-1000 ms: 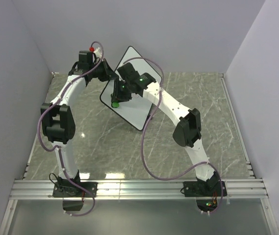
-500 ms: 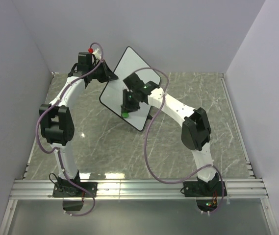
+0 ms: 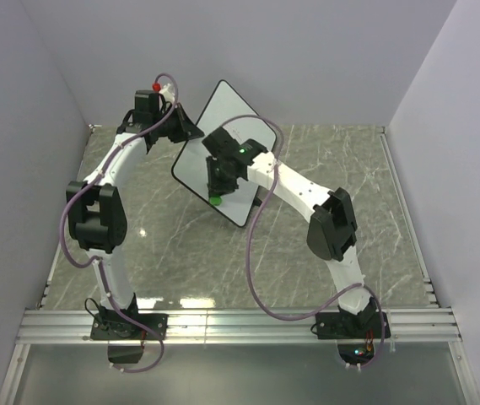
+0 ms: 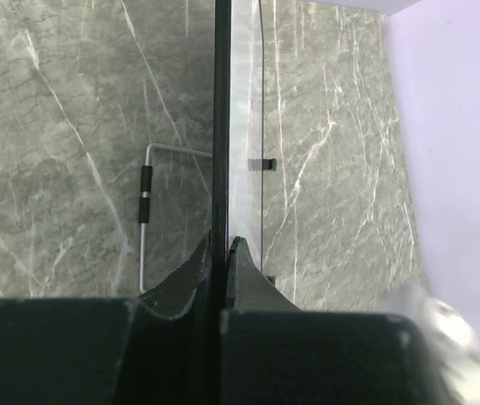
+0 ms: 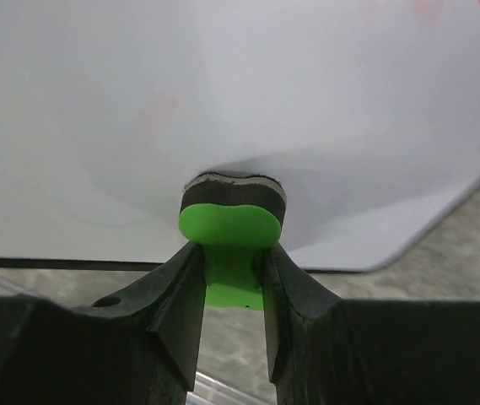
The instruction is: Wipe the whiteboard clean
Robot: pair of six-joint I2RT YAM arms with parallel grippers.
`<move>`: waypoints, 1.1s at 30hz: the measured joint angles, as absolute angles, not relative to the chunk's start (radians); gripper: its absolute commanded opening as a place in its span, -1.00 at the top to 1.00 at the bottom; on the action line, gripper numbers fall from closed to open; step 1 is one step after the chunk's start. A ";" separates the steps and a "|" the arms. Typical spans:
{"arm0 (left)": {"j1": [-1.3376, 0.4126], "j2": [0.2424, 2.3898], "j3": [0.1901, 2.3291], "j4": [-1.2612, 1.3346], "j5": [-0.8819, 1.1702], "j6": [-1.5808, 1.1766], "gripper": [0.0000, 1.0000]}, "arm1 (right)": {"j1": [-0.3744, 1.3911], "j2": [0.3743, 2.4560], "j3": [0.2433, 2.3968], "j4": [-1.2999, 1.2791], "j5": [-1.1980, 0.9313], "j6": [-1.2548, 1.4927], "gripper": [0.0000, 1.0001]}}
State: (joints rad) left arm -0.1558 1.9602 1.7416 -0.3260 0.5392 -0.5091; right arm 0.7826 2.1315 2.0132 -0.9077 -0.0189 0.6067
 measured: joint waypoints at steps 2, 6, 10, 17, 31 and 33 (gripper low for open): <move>-0.156 1.958 1.734 -0.321 0.539 -0.510 0.99 | 0.796 2.152 2.099 -0.905 -0.020 0.604 1.00; -0.157 1.930 1.699 -0.307 0.531 -0.518 0.99 | 0.807 2.200 2.264 -0.849 -0.025 0.609 1.00; -0.159 1.908 1.678 -0.311 0.523 -0.512 0.99 | 0.794 2.229 2.319 -0.818 -0.042 0.629 1.00; -0.159 1.908 1.678 -0.318 0.516 -0.503 0.99 | 0.725 2.236 2.254 -0.835 -0.027 0.665 1.00; -0.168 1.901 1.684 -0.323 0.522 -0.509 0.99 | 0.615 2.306 2.163 -1.047 0.138 0.638 1.00; -0.168 1.901 1.684 -0.322 0.522 -0.510 0.99 | 0.617 2.306 2.191 -1.036 0.110 0.634 1.00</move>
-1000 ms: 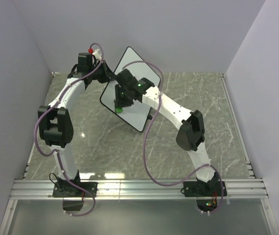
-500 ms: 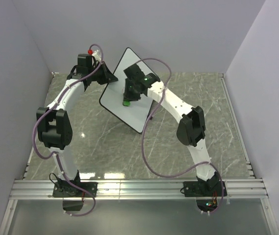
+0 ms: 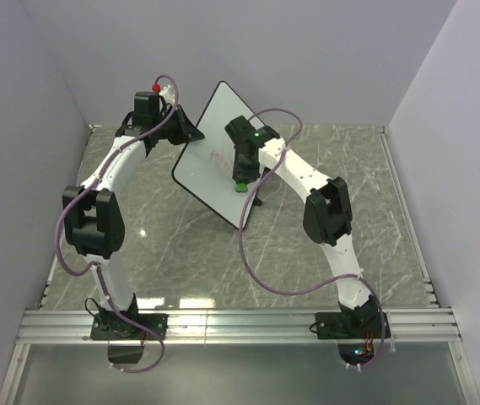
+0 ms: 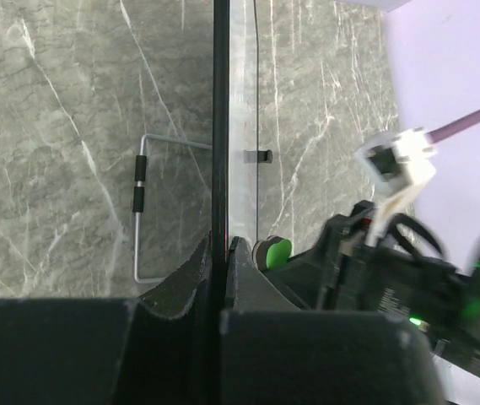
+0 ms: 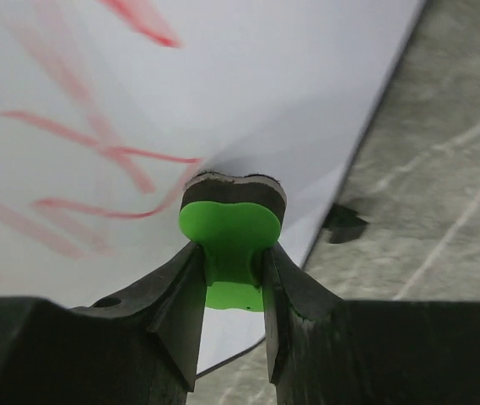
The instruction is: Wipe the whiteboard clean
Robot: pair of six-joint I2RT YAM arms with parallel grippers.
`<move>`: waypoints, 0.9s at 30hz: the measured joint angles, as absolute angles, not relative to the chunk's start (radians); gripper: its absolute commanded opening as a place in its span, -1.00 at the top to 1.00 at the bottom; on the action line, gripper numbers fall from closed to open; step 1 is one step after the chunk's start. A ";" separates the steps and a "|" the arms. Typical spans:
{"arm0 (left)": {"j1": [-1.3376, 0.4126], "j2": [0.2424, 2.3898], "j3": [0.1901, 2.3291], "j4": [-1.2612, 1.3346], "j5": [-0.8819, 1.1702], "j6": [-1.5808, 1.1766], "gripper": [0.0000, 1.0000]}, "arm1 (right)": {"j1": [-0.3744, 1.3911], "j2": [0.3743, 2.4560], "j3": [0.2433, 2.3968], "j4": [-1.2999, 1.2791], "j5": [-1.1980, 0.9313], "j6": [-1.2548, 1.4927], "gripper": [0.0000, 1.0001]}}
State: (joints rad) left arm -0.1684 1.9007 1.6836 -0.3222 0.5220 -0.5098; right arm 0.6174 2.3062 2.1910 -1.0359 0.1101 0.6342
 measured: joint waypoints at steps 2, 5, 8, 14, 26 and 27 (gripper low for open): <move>-0.168 1.901 1.683 -0.322 0.521 -0.509 0.99 | 0.620 2.302 2.221 -1.016 0.077 0.633 1.00; -0.168 1.901 1.683 -0.322 0.522 -0.510 0.99 | 0.628 2.299 2.280 -0.971 0.023 0.639 1.00; -0.168 1.896 1.676 -0.319 0.521 -0.510 0.99 | 0.643 2.299 2.338 -0.907 -0.033 0.656 1.00; -0.169 1.872 1.644 -0.311 0.518 -0.510 0.99 | 0.663 2.294 2.378 -0.789 -0.109 0.691 1.00; -0.173 1.861 1.637 -0.320 0.507 -0.500 0.99 | 0.627 2.253 2.245 -0.676 -0.173 0.722 1.00; -0.173 1.861 1.637 -0.320 0.506 -0.498 0.99 | 0.618 2.247 2.220 -0.673 -0.174 0.721 1.00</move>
State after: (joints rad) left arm -0.1730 1.8614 1.6375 -0.3202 0.5064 -0.4980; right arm 0.6182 2.2475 2.2204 -0.6731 -0.1738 0.7212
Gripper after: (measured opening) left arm 0.066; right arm 0.359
